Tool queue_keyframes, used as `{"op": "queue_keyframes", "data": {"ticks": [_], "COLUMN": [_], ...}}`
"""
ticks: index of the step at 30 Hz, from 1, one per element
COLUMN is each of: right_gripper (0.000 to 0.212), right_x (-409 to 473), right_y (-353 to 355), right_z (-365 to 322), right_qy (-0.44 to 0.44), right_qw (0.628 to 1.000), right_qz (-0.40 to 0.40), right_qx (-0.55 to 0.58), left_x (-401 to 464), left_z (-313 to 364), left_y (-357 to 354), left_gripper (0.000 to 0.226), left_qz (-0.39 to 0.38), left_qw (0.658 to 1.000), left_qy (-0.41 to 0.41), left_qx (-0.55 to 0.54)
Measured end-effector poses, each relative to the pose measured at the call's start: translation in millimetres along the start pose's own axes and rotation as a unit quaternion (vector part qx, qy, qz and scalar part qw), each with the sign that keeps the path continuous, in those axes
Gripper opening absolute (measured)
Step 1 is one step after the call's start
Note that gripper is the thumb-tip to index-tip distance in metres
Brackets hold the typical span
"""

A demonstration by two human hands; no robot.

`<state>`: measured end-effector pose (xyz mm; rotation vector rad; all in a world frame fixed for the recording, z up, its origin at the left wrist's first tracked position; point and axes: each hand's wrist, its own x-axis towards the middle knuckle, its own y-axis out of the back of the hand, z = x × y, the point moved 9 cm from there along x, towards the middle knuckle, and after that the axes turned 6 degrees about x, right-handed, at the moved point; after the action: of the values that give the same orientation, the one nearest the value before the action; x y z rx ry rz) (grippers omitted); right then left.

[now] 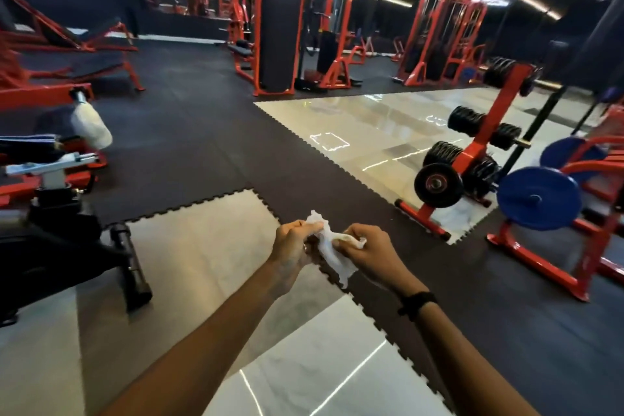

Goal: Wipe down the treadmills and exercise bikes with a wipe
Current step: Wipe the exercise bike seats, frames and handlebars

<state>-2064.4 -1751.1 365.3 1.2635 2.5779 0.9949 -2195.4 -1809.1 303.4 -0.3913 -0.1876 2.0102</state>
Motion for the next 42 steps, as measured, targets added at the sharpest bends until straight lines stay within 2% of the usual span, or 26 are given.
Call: {"op": "queue_keyframes", "data": {"ticks": [3,6,10,12,15,17,20,23,25,28,32,35,38,40,42], "right_gripper": [0.011,0.012,0.019,0.010,0.013,0.013,0.013,0.014,0.014,0.025,0.035,0.036,0.037,0.034,0.027], "right_x": [69,148,239,286,348,387,443,504,538,594,650,671,683,689,704], "right_y": [-9,-27,-53,-58,-64,-79,-116,-164,-188,-220,-273,-329,-397,-429,-465], "right_z": [21,41,29,17,11,17,24,17,9,-17,-50,-70,-91,-100,-111], "right_qy": [0.011,-0.002,-0.009,0.011,0.031,0.013,0.013,0.040,0.054,0.079,0.052,0.022,0.020,0.007,0.026], "right_qw": [0.998,0.988,0.964,0.960,0.963,0.955,0.947,0.933,0.922,0.901,0.868,0.836,0.806,0.798,0.810], "right_qz": [-0.013,-0.034,-0.069,-0.074,-0.062,-0.059,-0.085,-0.144,-0.168,-0.204,-0.240,-0.295,-0.359,-0.387,-0.406], "right_qx": [0.065,0.149,0.258,0.270,0.260,0.291,0.310,0.327,0.346,0.375,0.431,0.462,0.470,0.463,0.422], "left_x": [70,139,205,239,274,292,322,364,384,404,420,417,409,411,426], "left_z": [4,32,92,121,155,172,181,189,197,215,236,241,244,247,251], "left_y": [12,34,62,75,93,110,147,200,236,288,341,381,435,461,495], "left_gripper": [0.020,0.021,0.019,0.015,0.012,0.011,0.012,0.015,0.015,0.031,0.023,0.025,0.020,0.017,0.016], "left_qz": [0.030,0.071,0.106,0.132,0.165,0.184,0.215,0.288,0.346,0.454,0.526,0.587,0.664,0.672,0.652], "left_qw": [1.000,0.996,0.986,0.981,0.969,0.960,0.950,0.927,0.912,0.879,0.845,0.805,0.743,0.735,0.752], "left_qy": [-0.006,-0.043,-0.103,-0.112,-0.125,-0.138,-0.133,-0.118,-0.105,-0.075,-0.084,-0.083,-0.084,-0.085,-0.094], "left_qx": [-0.007,0.017,0.074,0.093,0.133,0.162,0.183,0.210,0.194,0.127,0.050,0.015,0.011,0.004,-0.018]}}
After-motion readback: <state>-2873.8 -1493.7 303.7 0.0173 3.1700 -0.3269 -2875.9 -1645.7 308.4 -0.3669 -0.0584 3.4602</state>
